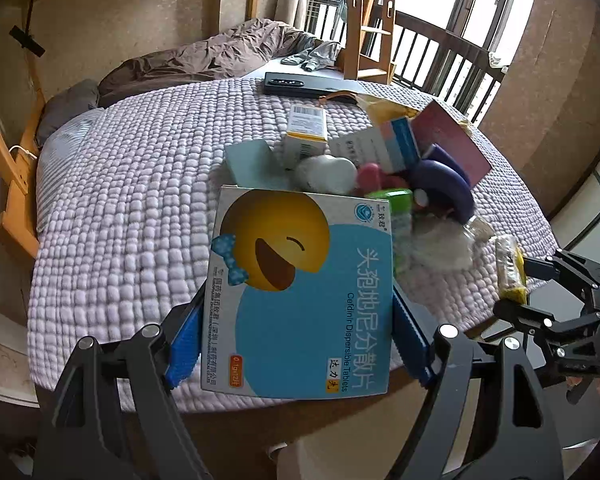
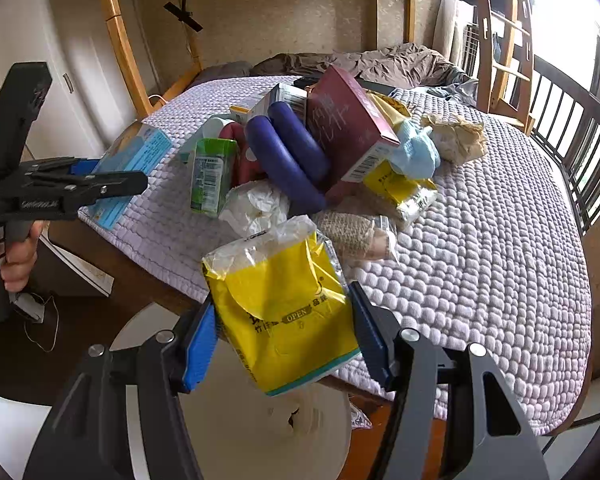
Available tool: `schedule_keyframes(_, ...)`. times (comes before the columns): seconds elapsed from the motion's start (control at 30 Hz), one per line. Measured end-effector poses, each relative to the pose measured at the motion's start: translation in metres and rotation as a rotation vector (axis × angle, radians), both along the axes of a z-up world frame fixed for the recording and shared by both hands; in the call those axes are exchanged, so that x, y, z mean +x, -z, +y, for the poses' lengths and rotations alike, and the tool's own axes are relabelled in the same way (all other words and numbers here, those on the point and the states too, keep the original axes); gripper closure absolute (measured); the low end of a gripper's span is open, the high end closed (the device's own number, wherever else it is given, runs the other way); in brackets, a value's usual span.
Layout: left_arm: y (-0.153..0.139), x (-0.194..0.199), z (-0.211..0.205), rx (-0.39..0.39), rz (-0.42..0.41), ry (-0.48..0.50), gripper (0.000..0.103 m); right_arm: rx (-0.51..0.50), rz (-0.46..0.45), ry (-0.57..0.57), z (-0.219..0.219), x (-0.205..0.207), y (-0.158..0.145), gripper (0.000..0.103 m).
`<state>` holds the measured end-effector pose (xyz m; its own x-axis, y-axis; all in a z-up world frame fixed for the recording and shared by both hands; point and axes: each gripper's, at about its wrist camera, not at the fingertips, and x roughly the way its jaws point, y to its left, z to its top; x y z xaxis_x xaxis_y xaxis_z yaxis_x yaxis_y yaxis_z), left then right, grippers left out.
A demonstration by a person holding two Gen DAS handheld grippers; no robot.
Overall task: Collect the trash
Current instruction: 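Carry the blue box and yellow packet with both tools over the white bin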
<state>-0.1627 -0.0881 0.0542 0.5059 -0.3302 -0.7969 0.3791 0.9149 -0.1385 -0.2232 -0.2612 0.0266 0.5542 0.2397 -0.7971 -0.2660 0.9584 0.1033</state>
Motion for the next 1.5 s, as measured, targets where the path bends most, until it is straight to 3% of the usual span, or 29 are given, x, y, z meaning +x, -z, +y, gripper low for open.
schedule_keyframes(0.67, -0.001, -0.058, -0.018, -0.01, 0.013, 0.026, 0.022, 0.036, 0.01, 0.029, -0.008, -0.037, -0.008, 0.043)
schedule_keyframes(1.5, 0.008, -0.099, -0.033, 0.004, 0.051, 0.11, 0.022, 0.071, 0.063, 0.021, -0.011, -0.087, -0.005, 0.043)
